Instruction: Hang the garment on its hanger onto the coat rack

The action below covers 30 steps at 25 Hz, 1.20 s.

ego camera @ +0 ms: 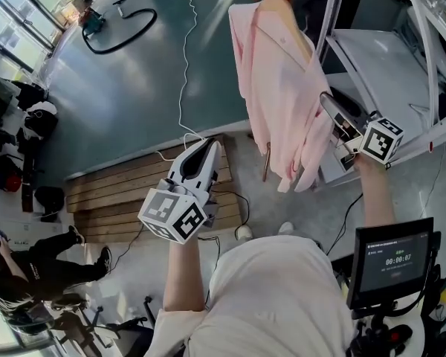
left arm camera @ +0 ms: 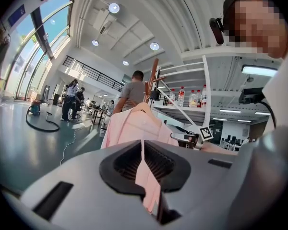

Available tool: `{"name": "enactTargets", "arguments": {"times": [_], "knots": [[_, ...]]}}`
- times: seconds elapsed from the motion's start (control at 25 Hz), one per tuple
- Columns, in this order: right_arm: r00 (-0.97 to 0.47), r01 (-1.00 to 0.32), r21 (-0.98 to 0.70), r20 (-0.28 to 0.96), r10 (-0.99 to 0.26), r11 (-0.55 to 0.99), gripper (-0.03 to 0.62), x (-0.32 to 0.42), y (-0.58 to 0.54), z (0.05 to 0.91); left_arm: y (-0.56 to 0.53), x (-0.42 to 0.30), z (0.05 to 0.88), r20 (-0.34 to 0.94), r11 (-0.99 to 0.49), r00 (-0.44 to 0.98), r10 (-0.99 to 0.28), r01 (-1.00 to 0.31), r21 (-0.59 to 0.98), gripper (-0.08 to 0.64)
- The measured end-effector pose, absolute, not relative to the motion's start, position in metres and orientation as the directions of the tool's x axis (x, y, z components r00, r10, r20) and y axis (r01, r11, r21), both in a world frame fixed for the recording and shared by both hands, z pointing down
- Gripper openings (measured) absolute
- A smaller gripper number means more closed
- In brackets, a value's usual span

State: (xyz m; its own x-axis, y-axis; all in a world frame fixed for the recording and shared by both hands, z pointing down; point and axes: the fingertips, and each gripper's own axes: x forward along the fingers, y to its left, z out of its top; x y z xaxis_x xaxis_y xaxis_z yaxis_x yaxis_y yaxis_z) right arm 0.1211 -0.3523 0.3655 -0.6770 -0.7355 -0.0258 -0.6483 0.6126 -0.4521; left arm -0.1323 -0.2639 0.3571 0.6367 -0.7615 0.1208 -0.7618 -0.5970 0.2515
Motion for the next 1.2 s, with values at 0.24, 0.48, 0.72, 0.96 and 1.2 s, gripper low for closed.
{"name": "enactTargets", "arguments": {"times": [0.24,0.48,0.72,0.96,1.2], "knots": [[-0.673,-0.662,-0.415,-0.039,-0.739,0.624,0.146,0.123,-0.341,0.352,-0.262,-0.134,0.358,0.12,-0.593,0.632,-0.766,-0.766,0.249,0.008],[-0.641,-0.67,-0.367,-0.152,-0.752,0.645,0.146,0.14,-0.319,0.314,-0.267,-0.125,0.361,0.11,-0.606,0.644,-0.757,-0.755,0.251,0.008],[-0.618,-0.682,-0.329,-0.218,-0.755,0.654,0.144,0.16,-0.289,0.307,-0.275,-0.09,0.372,0.108,-0.658,0.698,-0.708,-0.708,0.257,0.008],[-0.55,-0.738,-0.334,-0.207,-0.809,0.586,0.144,0.179,-0.234,0.298,-0.255,-0.055,0.353,0.094,-0.735,0.777,-0.622,-0.621,0.272,0.008],[-0.499,-0.771,-0.336,-0.212,-0.84,0.542,0.143,0.192,-0.187,0.29,-0.23,-0.023,0.339,0.08,-0.785,0.828,-0.555,-0.552,0.282,0.008]]}}
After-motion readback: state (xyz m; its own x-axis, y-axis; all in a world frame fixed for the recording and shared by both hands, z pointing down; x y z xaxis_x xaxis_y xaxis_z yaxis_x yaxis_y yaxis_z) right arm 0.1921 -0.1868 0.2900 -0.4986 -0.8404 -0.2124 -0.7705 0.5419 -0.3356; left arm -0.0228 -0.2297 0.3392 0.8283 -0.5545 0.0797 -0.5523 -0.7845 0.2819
